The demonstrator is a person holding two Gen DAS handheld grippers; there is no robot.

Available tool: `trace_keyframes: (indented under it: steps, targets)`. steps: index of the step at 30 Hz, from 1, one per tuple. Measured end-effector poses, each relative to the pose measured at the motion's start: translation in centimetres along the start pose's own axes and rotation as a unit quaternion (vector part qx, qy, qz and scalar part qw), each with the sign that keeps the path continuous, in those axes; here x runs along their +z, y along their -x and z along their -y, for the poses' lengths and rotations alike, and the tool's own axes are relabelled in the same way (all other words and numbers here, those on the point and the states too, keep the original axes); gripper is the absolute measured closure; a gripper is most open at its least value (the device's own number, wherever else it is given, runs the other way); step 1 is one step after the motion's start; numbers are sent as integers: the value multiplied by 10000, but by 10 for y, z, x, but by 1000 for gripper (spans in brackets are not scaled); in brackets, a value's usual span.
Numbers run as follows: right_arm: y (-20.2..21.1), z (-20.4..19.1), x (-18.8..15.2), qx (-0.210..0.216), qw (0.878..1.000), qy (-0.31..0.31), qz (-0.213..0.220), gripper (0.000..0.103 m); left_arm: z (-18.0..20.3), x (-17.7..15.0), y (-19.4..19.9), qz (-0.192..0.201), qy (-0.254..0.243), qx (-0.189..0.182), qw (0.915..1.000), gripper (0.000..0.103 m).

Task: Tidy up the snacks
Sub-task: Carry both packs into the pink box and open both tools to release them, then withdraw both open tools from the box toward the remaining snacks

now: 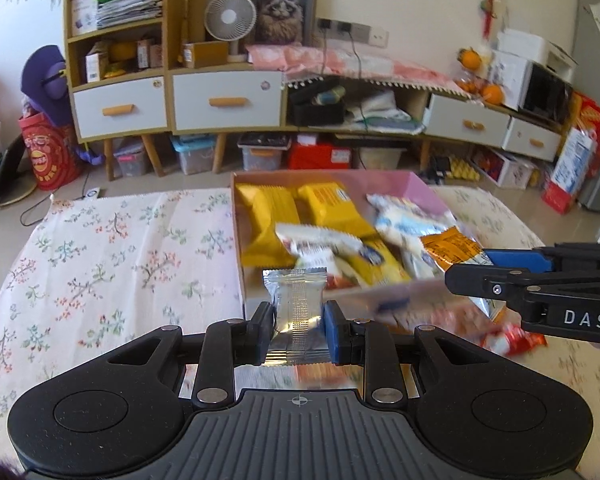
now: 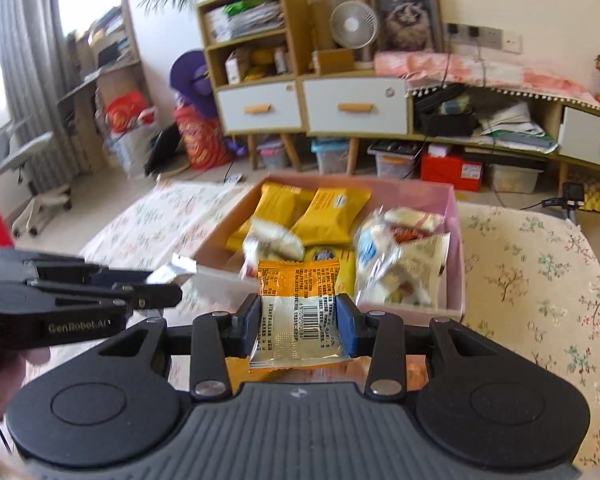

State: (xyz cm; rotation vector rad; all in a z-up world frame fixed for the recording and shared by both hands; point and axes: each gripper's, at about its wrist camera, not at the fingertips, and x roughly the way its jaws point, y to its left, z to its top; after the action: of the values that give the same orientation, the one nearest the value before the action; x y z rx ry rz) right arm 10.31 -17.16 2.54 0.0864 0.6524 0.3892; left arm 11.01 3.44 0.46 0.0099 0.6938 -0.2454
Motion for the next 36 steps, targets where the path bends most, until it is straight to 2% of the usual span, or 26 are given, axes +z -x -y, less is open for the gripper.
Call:
trace_keyframes:
  steps: [6,12,26,29,31,36]
  targets:
    - [-16,6,12,-111,9994,-221,242,66,0,15,-20,171,157,71,9997,78]
    - [-33,8,19,-135,9985,-417,334,66,-2,16,-39,199,290,200,9992,78]
    - [-50,6,16,-387,9985,-266,287,65,-8,12,-57,118,367,269,9989,77]
    - [-48,5,16,-373,9985,-273,309,58,-6,12,-59,119,286,373,9988,74]
    - [-45,4,16,-390,9981,-279,391,46,-4,11,-59,100,171,430,9989,66]
    - [-39,7,19,-345,9977,-372,457,46,1,13,-53,92,40,386,9992,57]
